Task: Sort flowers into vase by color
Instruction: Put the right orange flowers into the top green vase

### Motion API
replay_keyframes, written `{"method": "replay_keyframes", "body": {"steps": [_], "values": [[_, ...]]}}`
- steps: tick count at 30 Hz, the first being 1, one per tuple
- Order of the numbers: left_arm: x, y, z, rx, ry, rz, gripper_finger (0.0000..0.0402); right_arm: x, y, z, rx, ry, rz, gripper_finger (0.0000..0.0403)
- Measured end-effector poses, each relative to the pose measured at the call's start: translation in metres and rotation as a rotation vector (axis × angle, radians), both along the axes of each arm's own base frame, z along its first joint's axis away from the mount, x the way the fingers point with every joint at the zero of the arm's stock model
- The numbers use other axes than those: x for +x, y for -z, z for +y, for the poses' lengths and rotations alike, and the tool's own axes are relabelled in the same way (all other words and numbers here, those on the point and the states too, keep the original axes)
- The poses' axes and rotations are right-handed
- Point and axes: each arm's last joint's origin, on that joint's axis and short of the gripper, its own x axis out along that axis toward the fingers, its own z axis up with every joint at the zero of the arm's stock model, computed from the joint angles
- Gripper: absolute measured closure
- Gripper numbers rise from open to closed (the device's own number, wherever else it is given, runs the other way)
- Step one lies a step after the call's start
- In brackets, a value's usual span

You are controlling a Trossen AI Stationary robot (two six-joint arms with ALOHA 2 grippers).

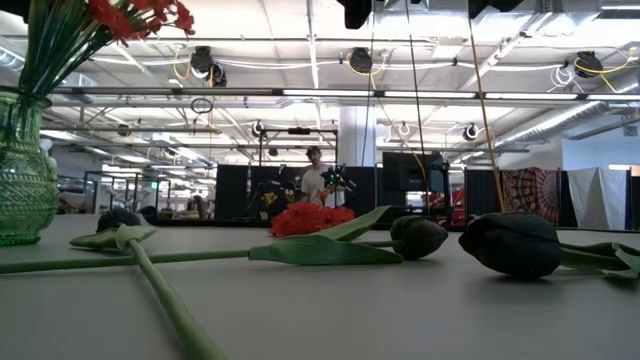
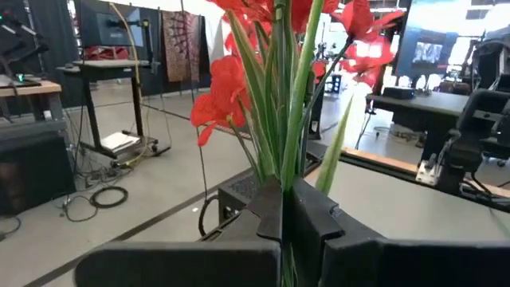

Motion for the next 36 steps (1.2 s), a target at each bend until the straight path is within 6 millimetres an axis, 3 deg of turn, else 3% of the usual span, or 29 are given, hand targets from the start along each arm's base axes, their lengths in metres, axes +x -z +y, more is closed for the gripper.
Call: {"method": "replay_keyframes", "body": {"steps": [5,12,22,36], "values": [[0.0,-0.001,-0.001,-0.001,0.031,-0.015,0.0395,0.0,0.0,0.0,-0.001,0.0,-0.002,0.0248],[0.004,-0.013,-0.008,-0.027,0.323,-0.155,0.0395,0.0,-0.001,-0.001,-0.003,0.022,-0.007,0.0248],[0.036,0.015,-0.013,-0.122,0.328,-0.203,0.0395,0.0,-0.001,-0.001,0.001,0.03,-0.011,0.0248],[0.053,0.04,-0.012,-0.22,0.181,-0.232,0.0395,0.0,0.003,-0.001,0.022,0.026,0.03,0.0248]]}}
